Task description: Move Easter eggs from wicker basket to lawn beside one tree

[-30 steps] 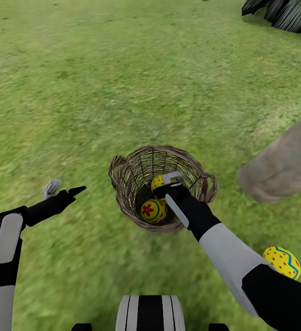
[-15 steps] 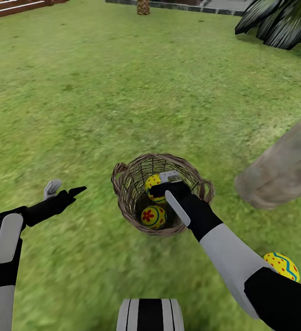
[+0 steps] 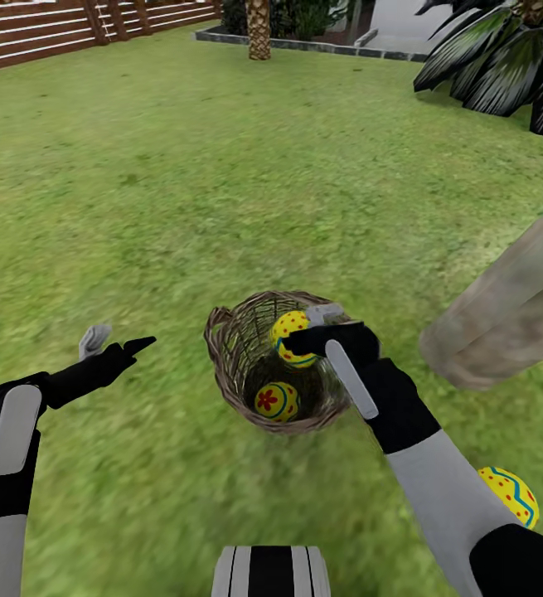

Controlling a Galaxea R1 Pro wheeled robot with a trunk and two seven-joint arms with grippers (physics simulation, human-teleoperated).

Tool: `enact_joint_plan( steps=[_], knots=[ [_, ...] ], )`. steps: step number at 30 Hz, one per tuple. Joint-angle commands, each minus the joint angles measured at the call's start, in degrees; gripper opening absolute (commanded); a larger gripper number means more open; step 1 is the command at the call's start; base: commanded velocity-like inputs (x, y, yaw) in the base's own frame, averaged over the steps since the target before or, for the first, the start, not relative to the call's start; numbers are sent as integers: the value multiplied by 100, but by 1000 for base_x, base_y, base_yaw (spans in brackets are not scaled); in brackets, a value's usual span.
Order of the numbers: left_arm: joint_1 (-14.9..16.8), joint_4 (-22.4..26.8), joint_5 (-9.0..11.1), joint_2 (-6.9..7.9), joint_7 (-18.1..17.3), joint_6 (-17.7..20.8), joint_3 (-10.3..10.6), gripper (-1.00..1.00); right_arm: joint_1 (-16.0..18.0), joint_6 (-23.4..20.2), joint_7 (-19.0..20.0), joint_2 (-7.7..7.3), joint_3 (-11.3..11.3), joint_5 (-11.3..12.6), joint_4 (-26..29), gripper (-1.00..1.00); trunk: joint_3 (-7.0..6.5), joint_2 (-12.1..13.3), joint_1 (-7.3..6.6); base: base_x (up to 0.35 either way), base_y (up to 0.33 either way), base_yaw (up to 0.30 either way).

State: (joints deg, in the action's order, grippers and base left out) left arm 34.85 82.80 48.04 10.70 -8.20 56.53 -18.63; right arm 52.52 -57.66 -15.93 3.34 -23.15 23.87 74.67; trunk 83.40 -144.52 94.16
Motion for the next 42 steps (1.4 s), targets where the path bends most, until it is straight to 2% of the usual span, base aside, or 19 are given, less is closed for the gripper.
enact_joint_plan(
  steps=[1, 4, 7, 8, 9, 12, 13, 14, 15, 16, 19, 26, 30, 35, 36, 38, 39, 41, 42],
  knots=[
    [4, -2, -58, 1, -59, 25, -9, 100, -7, -17, -59, -69, 0, 77, 109, -100, -19, 0, -3, 0, 0, 0],
    [4, -8, -58, -3, -59, 30, -9, 100, -82, -26, -52, -144, 22, 161, 413, -100, -86, 4, -11, 0, 0, 0],
    [4, -9, -58, -1, -59, 31, -9, 100, -91, -20, -51, -443, 198, 1060, 482, -100, -152, 8, -18, 0, 0, 0],
    [4, -9, -58, -3, -59, 28, -9, 100, -92, -15, -51, -601, 219, 1399, 505, -100, -174, 10, -21, 0, 0, 0],
    [4, -11, -58, 0, -59, 28, -8, 100, -92, -8, -49, -838, 234, 1787, 556, -100, -196, 11, -24, 0, 0, 0],
    [4, -17, -58, -4, -59, 25, -5, 100, -92, 4, 75, -1272, 293, 2598, 620, -100, -263, 15, -31, 0, 0, 0],
    [4, -17, -58, -3, -59, 25, -5, 100, -92, 8, 210, -1413, 330, 2819, 621, -100, -285, 16, -34, 0, 0, 0],
    [4, -18, -58, -2, -59, 25, -3, 100, -92, 16, 491, -1643, 380, 3062, 620, -100, -307, 18, -36, 0, 0, 0],
    [4, -22, -58, -4, -59, 25, -3, 100, -92, 24, 845, -1889, 431, 3204, 610, -100, -329, 19, -39, 0, 0, 0],
    [4, -26, -58, -5, -59, 24, -2, 100, -92, 31, 1126, -2044, 454, 3255, 603, -100, -351, 20, -42, 0, 0, 0],
    [-4, 0, -41, -20, -86, -4, 20, 100, -139, 99, 1211, -2135, 420, 3211, 505, -100, -351, 21, -42, 0, 0, 0],
    [-5, 17, -39, -8, -86, 15, -9, 100, 85, 93, 1047, -1907, 227, 3220, 382, -100, -351, 21, -42, 0, 0, 0],
    [-5, 17, -40, -15, -86, 16, -1, 100, 198, 70, 919, -1783, 306, 3248, 482, -100, -351, 21, -42, 0, 0, 0],
    [-5, 16, -40, -24, -86, 16, 7, 100, 198, 17, 757, -1836, 466, 3342, 643, -100, -351, 21, -42, 0, 0, 0],
    [-5, 15, -40, -24, -86, 15, 8, 100, 198, 15, 341, -1844, 1148, 3440, 778, -100, -351, 21, -42, 0, 0, 0],
    [-5, 10, -40, -24, -86, 9, 8, 100, 198, 16, 344, -1993, 1185, 3673, 804, -100, -351, 21, -42, 0, 0, 0],
    [-5, 9, -40, -24, -86, 8, 8, 100, 202, 14, 344, -2099, 1203, 3891, 808, -100, -351, 21, -42, 0, 0, 0],
    [-5, 9, -40, -29, -86, 8, 15, 100, 204, 10, 345, -2439, 1445, 4506, 817, -100, -351, 21, -42, 0, 0, 0],
    [-5, 9, -40, -32, -86, 3, 16, 100, 207, 10, 345, -2684, 1557, 4850, 819, -100, -351, 21, -42, 0, 0, 0]
  ],
)
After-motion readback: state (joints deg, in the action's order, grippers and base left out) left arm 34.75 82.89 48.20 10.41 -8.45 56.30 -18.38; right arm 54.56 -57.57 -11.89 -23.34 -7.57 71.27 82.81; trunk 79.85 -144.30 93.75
